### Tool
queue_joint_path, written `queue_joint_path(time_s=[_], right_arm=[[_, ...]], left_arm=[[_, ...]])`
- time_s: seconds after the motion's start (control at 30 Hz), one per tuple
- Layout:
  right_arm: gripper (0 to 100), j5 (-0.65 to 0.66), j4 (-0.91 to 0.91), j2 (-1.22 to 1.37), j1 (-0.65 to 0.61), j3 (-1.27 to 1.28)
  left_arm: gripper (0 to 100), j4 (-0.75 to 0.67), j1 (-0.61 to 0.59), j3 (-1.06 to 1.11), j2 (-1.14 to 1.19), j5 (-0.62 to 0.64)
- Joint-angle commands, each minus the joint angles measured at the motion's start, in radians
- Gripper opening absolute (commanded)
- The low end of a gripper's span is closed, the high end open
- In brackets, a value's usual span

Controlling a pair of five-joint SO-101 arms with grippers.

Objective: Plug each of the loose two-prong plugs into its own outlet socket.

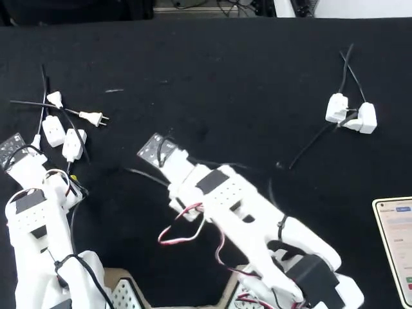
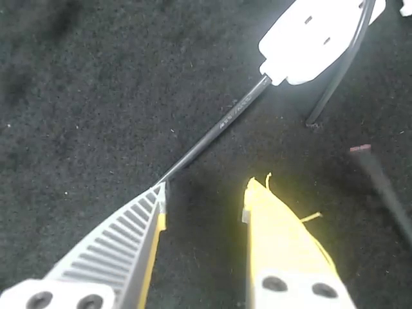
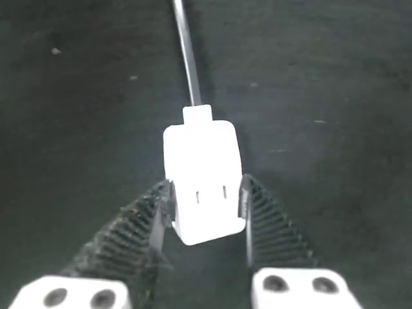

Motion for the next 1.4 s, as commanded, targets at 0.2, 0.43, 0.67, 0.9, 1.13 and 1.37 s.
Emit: queue_joint_path(time_s=[0.2,0.43,0.67,0.9,1.13,1.37], right_arm=[[12.7,0.091,-0.112,-0.012,0.138,-0.076],[12.7,0.176,-0.17,-0.01,0.255,-0.122],[12.6,0.169,-0.118,-0.024,0.298,-0.199],[12.3,0.169,0.301,-0.108,0.002,-0.206],[3.3,0.249,0.193,-0.094,-0.002,-0.088],[5.6,0.334,0.069,0.116,0.203,-0.162]], left_arm=[[21,-0.012,-0.008,-0.05,-0.009,0.002],[21,-0.011,-0.008,-0.048,-0.009,0.002],[21,-0.006,-0.008,-0.048,-0.009,0.002],[21,-0.005,-0.008,-0.048,-0.009,0.002],[21,-0.005,-0.008,-0.05,-0.009,0.002],[21,-0.006,-0.008,-0.05,-0.009,0.002]])
